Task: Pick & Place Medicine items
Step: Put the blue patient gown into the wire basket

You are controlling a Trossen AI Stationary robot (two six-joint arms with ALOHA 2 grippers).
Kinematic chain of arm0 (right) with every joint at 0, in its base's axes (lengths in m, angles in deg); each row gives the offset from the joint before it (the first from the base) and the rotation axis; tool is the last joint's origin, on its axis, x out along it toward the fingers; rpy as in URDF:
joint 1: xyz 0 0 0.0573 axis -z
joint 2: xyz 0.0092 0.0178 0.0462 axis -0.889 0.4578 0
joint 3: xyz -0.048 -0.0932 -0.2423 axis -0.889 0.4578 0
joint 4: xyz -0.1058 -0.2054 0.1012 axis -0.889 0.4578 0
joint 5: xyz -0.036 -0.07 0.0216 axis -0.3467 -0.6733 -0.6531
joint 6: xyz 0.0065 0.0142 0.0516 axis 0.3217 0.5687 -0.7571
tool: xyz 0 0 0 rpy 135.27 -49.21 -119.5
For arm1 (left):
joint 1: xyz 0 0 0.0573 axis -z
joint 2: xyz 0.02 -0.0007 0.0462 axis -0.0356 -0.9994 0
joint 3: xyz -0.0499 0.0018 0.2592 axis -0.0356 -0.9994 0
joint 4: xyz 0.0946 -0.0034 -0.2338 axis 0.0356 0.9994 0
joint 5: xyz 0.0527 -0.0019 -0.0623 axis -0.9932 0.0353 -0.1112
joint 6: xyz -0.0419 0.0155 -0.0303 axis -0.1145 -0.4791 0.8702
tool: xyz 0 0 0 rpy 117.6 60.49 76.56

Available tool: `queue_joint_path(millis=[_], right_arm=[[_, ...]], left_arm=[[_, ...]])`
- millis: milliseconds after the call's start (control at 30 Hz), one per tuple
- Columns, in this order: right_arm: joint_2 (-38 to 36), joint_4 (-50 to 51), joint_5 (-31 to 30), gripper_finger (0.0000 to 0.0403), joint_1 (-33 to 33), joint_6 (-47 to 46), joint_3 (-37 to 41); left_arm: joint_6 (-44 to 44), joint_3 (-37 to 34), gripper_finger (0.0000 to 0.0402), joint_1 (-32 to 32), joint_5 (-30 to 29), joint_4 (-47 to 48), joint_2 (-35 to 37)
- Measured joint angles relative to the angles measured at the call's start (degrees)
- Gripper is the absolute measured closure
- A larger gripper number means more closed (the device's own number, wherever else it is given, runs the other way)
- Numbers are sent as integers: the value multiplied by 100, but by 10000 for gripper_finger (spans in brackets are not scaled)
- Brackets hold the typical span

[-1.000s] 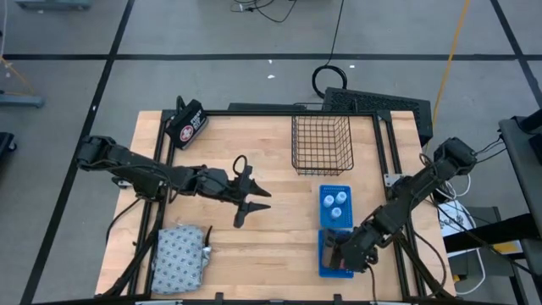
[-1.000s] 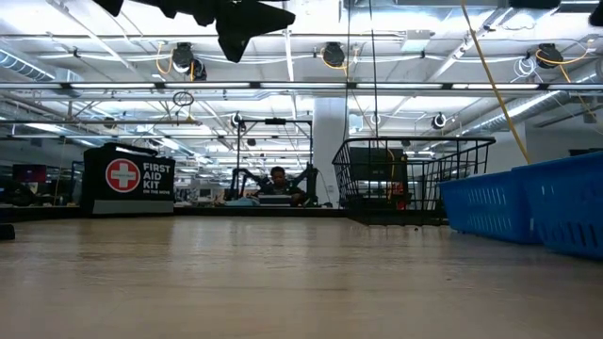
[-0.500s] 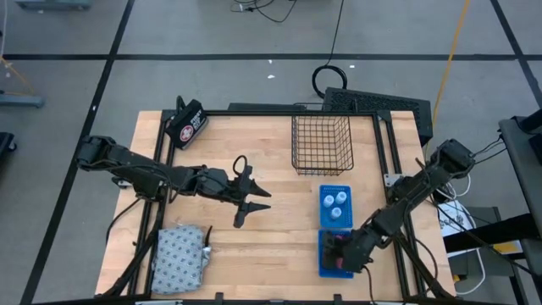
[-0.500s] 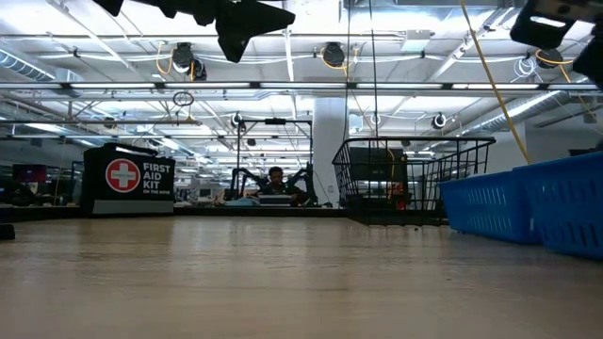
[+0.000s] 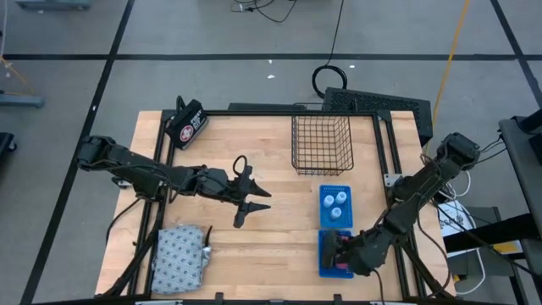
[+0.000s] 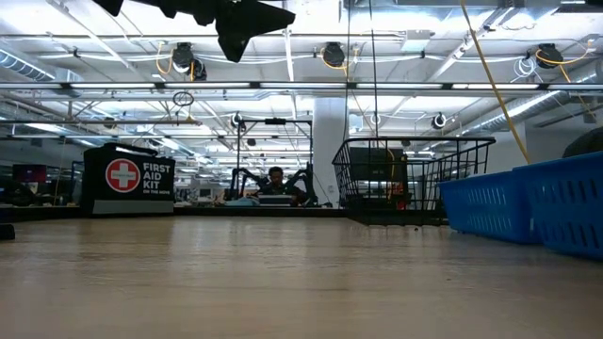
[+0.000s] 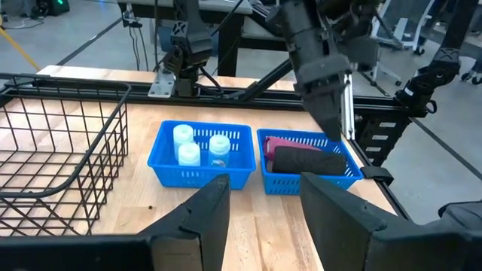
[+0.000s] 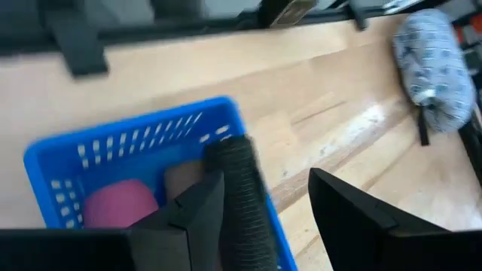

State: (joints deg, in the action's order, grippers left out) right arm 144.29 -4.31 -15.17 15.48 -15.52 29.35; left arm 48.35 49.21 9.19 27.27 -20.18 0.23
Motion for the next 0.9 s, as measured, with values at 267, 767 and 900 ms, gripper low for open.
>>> queue_joint_path(millis=[267, 767, 900], right_arm=[[-1051, -335, -421, 234, -163, -1574, 0], [-1796, -1667, -447, 242, 139, -2383, 555], [-1796, -2424, -450, 243, 399, -2050, 1009]], left_arm=[[901, 0, 231, 20, 9, -158, -1], [3831, 93, 231, 848, 1045, 3771, 251], [5660, 94, 231, 1623, 1365, 4640, 279]])
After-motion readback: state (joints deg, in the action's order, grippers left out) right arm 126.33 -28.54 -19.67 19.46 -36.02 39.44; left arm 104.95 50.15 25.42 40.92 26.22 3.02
